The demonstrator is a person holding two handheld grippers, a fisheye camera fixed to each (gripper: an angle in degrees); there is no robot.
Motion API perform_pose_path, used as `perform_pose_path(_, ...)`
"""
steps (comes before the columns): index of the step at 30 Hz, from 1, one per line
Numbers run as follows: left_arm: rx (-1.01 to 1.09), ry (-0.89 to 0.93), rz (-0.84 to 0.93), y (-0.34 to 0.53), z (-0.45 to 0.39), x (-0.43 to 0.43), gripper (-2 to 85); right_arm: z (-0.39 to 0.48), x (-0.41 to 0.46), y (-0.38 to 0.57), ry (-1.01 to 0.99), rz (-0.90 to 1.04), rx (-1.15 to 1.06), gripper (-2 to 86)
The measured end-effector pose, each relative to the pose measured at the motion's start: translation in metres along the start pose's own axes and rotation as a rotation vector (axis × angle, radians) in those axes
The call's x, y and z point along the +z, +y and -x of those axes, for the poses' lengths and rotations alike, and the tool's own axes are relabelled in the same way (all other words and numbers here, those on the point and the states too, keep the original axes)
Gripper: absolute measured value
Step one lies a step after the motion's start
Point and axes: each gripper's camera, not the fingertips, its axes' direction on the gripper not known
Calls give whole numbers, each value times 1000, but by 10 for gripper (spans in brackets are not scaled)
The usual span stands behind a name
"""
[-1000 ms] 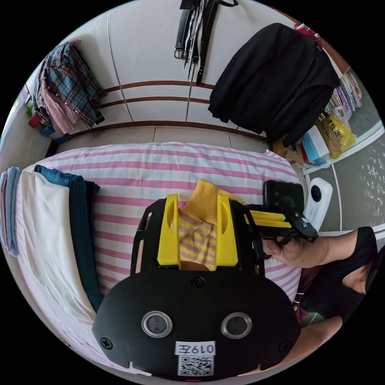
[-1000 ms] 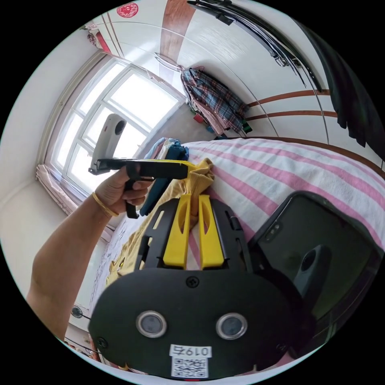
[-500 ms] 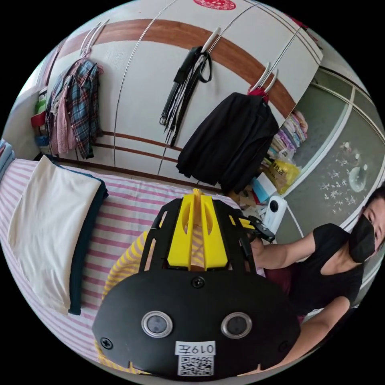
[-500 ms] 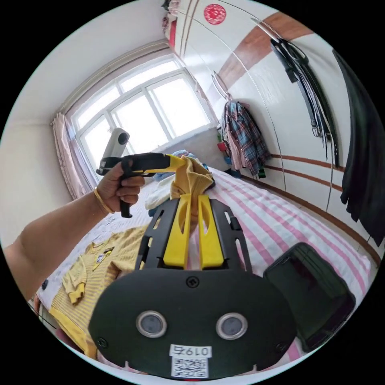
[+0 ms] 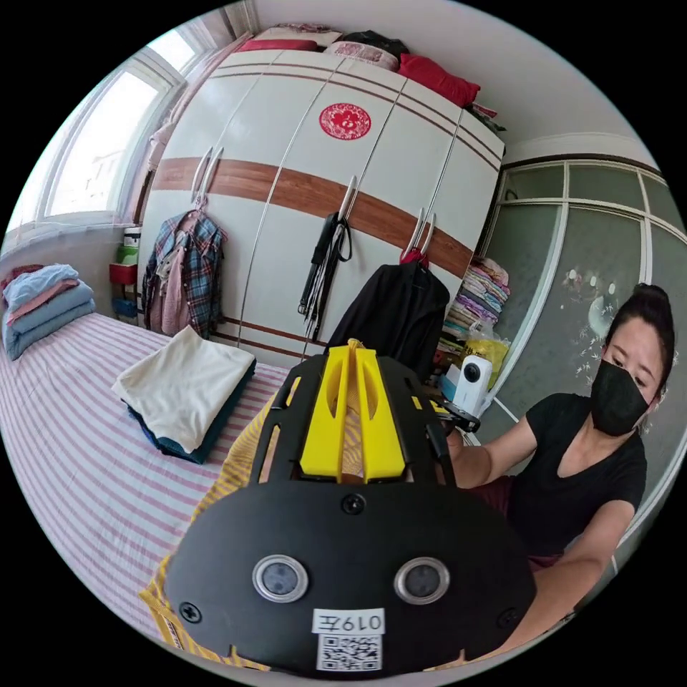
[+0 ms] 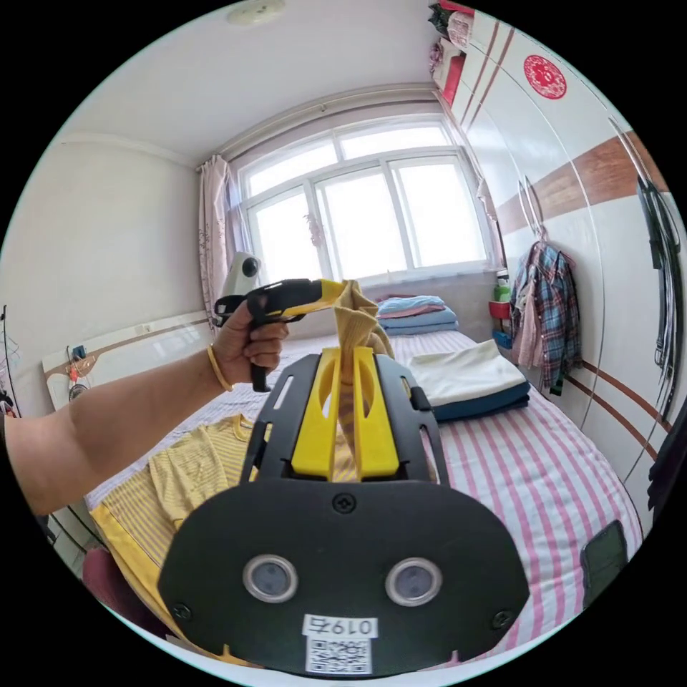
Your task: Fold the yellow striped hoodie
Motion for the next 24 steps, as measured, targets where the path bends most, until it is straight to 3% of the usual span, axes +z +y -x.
perform_pose_path(8,-20,-81,-342,140,-30,-222,14,132,30,-104,-190,-2,-163,7)
perform_pose_path(14,-58,-156,-487,271,-62,-341,14,238,58,-144,-340,110,-267,9)
perform_pose_path(24,-294,-250,-541,480,-75,-423,19,353,93,-142,-366,396,-381,10)
